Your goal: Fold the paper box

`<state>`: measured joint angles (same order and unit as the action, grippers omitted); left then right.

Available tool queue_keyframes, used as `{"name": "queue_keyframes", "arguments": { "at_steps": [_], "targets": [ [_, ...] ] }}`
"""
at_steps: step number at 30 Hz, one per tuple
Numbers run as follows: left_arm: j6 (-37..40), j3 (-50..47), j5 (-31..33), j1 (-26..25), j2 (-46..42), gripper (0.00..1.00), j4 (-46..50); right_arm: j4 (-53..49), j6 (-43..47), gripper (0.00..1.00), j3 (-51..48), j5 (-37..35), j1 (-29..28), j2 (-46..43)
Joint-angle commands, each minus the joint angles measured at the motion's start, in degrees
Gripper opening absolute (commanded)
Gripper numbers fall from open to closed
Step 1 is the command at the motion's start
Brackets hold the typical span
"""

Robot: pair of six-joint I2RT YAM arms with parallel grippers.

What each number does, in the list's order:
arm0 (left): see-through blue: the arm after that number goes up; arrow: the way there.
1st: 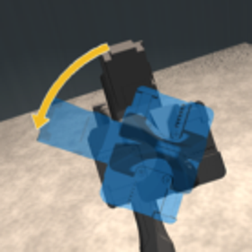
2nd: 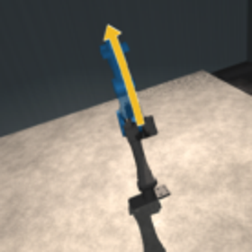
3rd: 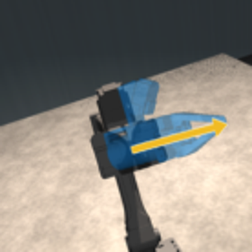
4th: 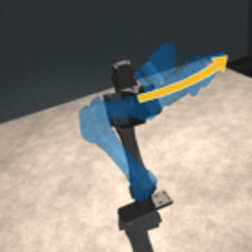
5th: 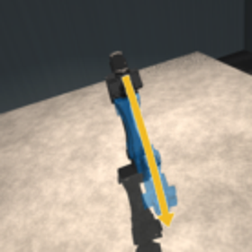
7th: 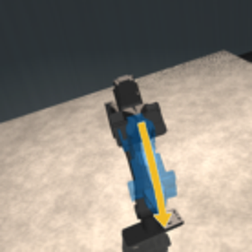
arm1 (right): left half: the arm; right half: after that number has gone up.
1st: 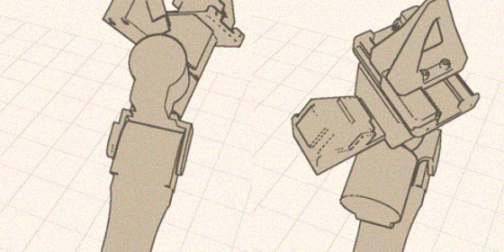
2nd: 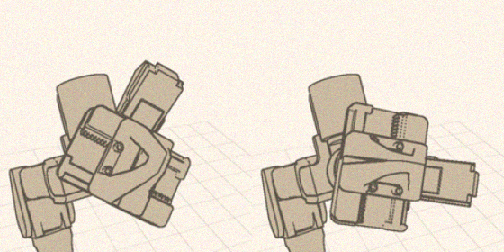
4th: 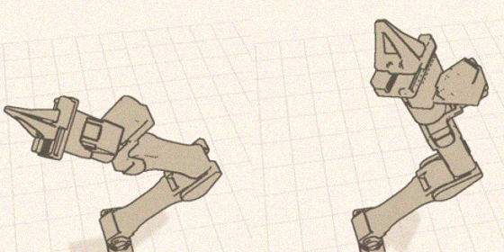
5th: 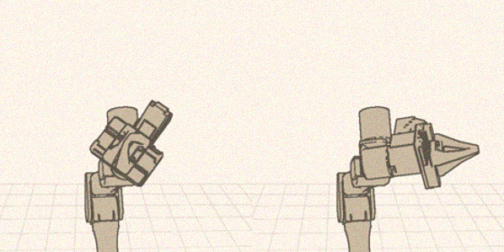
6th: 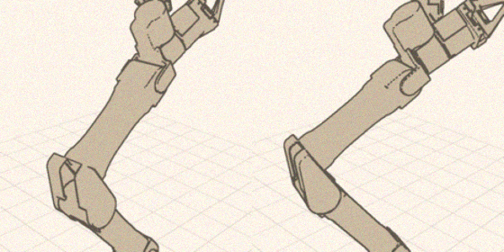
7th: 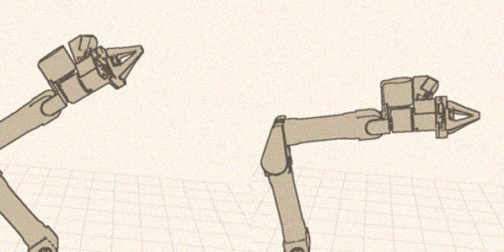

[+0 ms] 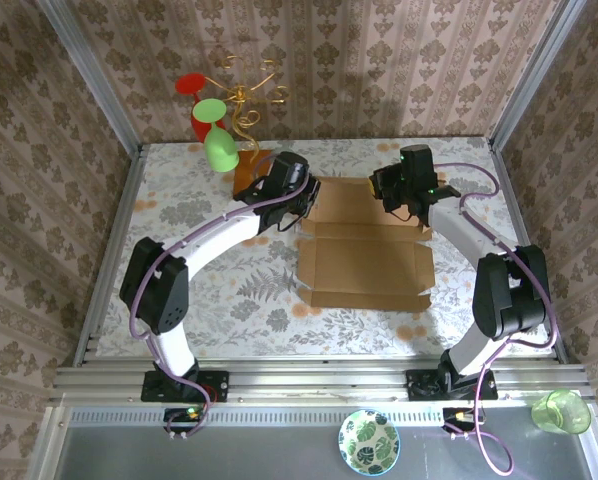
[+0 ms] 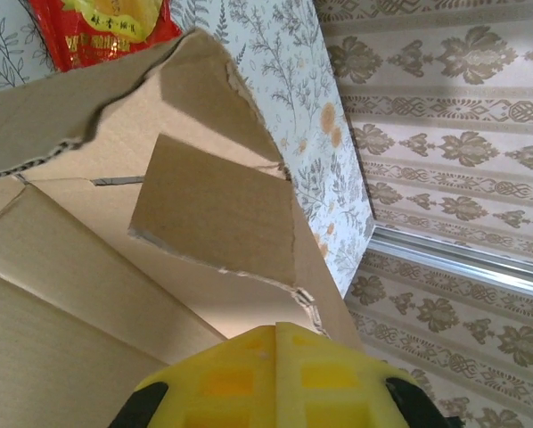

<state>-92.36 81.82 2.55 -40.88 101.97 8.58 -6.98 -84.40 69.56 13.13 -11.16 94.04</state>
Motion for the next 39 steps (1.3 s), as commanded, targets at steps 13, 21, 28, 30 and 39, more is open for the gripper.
{"name": "queue_keyframes", "arguments": {
  "at_steps": [13,21,28,30,39],
  "targets": [
    [2.77,2.31,-3.54,4.52,-4.34,0.44,3.3,2.23,-1.38,0.0,-1.51,0.27,-0.2,-0.87],
    [12.06,8.93,-17.96,9.27,4.08,0.45,3.91,3.03,-1.93,0.0,-2.51,0.59,-0.2,-1.15],
    [15.67,14.02,-19.22,7.5,8.5,0.48,8.94,3.64,-2.52,0.0,-2.17,0.89,-0.27,-0.79],
    [16.52,14.56,-19.03,7.31,8.98,0.48,10.97,3.47,-2.52,0.0,-1.86,1.03,-0.26,-0.65],
    [15.85,12.97,-19.99,6.22,9.82,0.48,8.62,3.56,-2.96,0.0,-2.14,1.46,-0.34,-1.14]
  ]
}}
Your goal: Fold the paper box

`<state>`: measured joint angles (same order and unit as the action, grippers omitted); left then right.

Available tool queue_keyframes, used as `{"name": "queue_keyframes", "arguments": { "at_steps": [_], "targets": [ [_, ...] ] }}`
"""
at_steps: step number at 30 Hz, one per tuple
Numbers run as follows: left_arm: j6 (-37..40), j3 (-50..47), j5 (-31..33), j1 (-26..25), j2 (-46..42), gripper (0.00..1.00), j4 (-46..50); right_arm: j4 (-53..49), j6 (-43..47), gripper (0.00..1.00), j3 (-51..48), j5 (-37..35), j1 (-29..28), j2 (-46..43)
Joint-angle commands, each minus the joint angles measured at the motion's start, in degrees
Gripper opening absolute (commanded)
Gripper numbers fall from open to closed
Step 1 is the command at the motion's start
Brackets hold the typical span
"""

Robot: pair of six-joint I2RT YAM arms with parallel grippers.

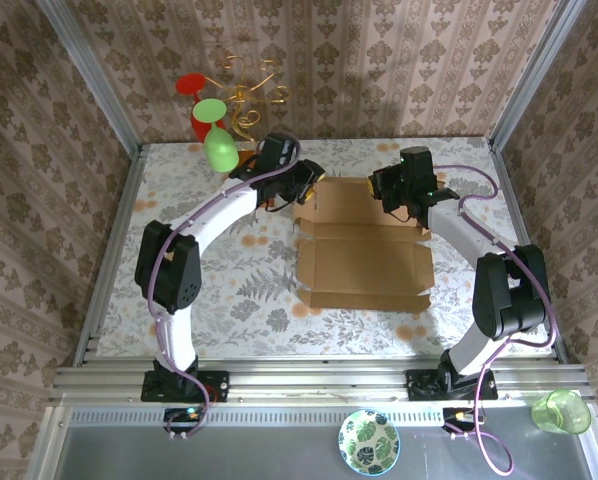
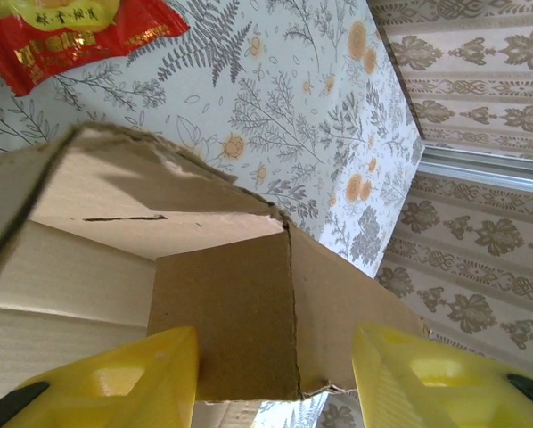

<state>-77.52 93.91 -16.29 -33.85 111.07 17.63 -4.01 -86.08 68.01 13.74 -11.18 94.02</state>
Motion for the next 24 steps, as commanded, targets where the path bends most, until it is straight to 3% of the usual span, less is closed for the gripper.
{"name": "queue_keyframes", "arguments": {
  "at_steps": [1,19,24],
  "targets": [
    [0.92,0.84,-1.04,-0.95,0.73,0.46,-0.87,0.58,-1.32,0.0,-0.67,0.84,-0.28,-1.19],
    [-0.09,-3.58,-0.05,-0.87,-1.35,0.09,-2.16,7.64,-2.87,0.0,-4.4,0.18,-0.24,-1.77],
    [-0.46,-5.05,0.22,-0.7,-2.47,0.02,-2.79,16.86,-6.12,0.19,-8.68,-1.75,-0.64,-2.26]
  ]
}}
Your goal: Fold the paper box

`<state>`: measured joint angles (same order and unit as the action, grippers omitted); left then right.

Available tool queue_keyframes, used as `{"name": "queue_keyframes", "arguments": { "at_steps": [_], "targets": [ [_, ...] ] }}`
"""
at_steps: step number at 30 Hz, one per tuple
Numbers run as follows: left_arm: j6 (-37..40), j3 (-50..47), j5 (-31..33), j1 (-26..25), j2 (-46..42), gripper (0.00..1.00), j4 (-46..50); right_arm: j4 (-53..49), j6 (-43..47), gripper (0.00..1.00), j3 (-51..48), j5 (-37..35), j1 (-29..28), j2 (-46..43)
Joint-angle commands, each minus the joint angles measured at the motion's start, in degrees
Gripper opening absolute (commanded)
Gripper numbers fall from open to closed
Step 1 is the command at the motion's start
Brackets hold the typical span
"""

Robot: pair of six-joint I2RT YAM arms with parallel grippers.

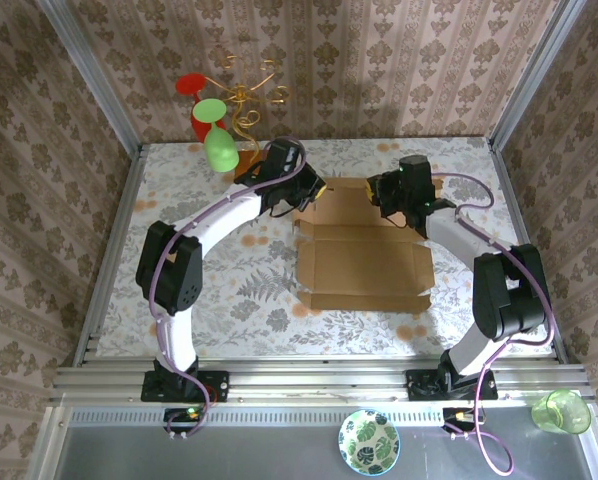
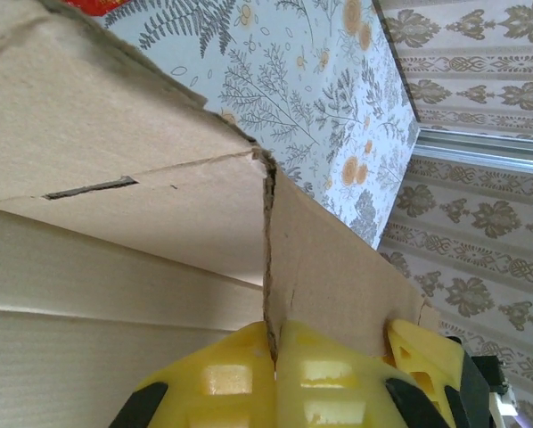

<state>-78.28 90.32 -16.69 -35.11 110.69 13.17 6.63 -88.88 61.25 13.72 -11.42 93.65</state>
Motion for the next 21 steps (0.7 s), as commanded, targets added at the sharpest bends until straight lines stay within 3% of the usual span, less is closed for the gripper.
{"name": "queue_keyframes", "arguments": {
  "at_steps": [1,15,21],
  "targets": [
    [0.32,-1.54,0.77,0.58,-2.19,0.01,1.6,6.95,-3.78,0.21,-2.38,-2.01,-0.61,-1.89],
    [-0.39,-2.76,1.64,0.92,-3.16,0.0,0.68,11.7,-5.44,0.36,-8.2,-4.75,-2.63,-2.46],
    [-0.47,-2.88,1.52,0.75,-3.46,0.0,0.09,18.45,-5.17,0.38,-8.36,-6.25,-2.66,-0.32]
  ]
}}
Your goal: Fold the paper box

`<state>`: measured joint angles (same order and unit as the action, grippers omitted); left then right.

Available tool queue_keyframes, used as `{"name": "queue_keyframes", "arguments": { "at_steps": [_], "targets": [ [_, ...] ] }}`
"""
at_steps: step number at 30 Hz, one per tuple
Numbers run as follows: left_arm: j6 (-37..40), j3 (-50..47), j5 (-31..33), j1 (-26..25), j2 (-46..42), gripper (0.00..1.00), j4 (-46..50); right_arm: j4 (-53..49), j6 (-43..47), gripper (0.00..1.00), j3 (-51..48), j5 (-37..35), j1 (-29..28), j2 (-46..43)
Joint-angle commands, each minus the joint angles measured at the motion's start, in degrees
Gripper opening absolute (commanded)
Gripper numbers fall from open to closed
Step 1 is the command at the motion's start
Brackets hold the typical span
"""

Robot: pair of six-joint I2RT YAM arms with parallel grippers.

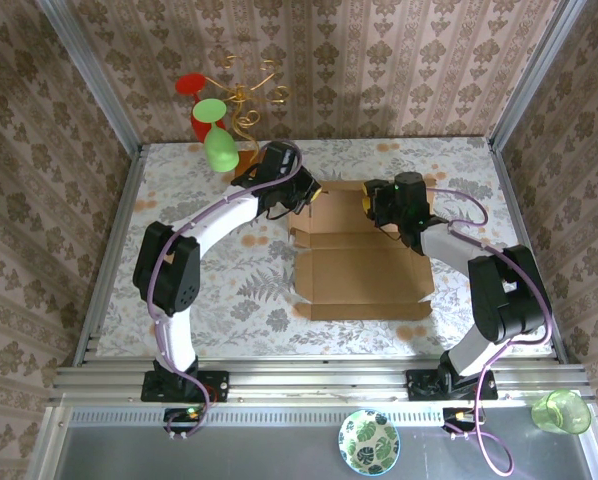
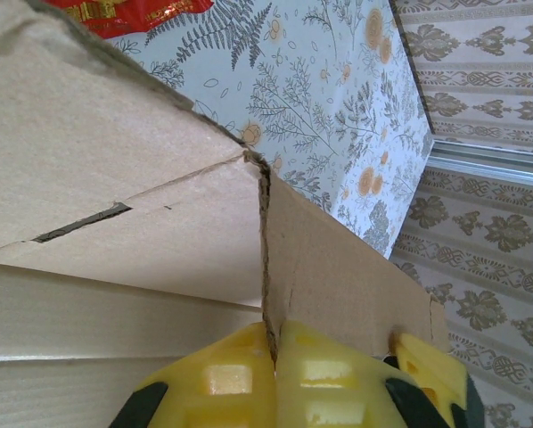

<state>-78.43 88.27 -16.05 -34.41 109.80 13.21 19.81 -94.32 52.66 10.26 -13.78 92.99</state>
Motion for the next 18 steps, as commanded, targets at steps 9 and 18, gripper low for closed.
{"name": "queue_keyframes", "arguments": {
  "at_steps": [9,18],
  "targets": [
    [-1.06,-1.36,1.72,-0.26,-3.52,0.0,-0.85,9.59,-0.82,0.4,1.18,-5.64,-2.09,3.89],
    [-1.12,-1.37,1.46,-0.26,-3.71,0.0,-1.3,12.02,-2.27,0.35,3.94,-8.41,-2.99,7.6]
  ]
}}
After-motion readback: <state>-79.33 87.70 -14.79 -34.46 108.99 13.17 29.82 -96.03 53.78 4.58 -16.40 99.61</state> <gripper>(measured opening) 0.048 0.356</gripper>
